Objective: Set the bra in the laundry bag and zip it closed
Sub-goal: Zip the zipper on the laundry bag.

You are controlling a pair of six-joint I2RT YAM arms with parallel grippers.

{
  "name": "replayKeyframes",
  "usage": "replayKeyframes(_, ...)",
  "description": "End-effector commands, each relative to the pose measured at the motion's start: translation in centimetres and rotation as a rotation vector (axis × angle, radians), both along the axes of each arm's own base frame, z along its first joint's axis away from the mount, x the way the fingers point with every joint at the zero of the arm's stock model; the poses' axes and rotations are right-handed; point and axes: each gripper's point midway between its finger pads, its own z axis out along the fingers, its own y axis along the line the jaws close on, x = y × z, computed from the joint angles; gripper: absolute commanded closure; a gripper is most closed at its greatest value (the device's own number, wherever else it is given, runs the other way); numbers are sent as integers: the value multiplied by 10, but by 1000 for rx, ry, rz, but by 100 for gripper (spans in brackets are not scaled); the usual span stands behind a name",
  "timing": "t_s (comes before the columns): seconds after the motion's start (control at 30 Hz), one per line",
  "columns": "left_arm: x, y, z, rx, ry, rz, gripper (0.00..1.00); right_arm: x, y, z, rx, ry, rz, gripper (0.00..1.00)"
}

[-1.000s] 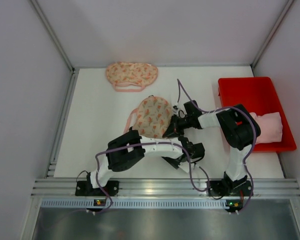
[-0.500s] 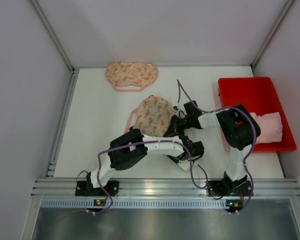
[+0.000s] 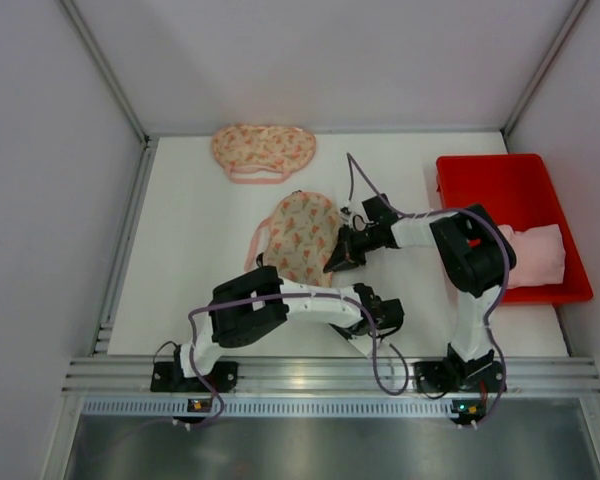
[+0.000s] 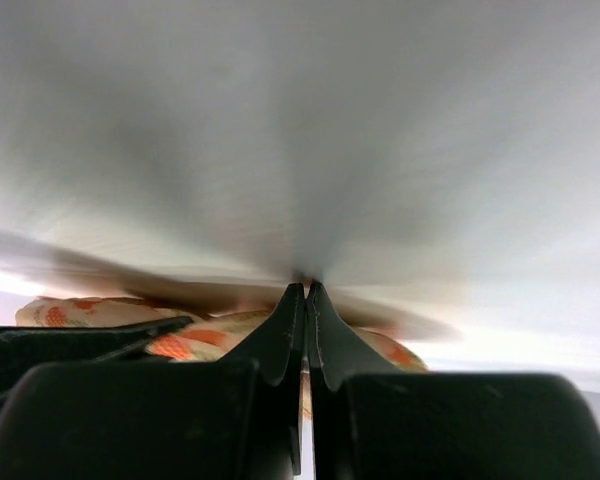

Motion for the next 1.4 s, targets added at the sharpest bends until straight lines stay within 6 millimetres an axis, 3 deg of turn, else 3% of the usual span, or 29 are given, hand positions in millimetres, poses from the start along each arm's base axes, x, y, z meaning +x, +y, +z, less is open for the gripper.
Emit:
replayKeyframes(0.0,-43,9,-4,-33,143,26,100,37,0,5,-11,-133,-1,100)
replayKeyframes(0.1,-55,12,1,-51,167,17,100,46,1,2,-24,-148,21,100)
replayKeyframes(0.27,-57,8,10,-94,172,22,100,59,8,15,-12,-188,44,100)
replayKeyframes(0.4,-43,-7,13,-139,148,64,100,49,1,29,-25,-171,92,48)
replayKeyframes(0.47,-34,-13,12,-158,132,77,100,38,-6,37,-34,-169,106,31)
replayKeyframes(0.6,-16,-20,17,-190,115,105,100,7,-24,28,-66,-106,129,29)
replayKeyframes(0.83,-3,-29,23,-233,90,107,100,-28,-19,11,2,7,174,37)
replayKeyframes(0.9,-2,-28,23,-234,88,108,100,-31,-13,14,36,28,179,46)
replayKeyframes(0.93,-2,-29,22,-239,87,109,100,-31,-11,14,42,33,182,52)
replayKeyframes(0.97,-3,-27,23,-238,90,109,100,-31,-9,14,44,37,184,69)
replayKeyframes(1.07,-5,-26,25,-246,97,118,100,-22,-7,16,39,11,179,100)
replayKeyframes(1.37,-38,-3,21,-230,150,131,100,31,-8,21,32,-72,114,100)
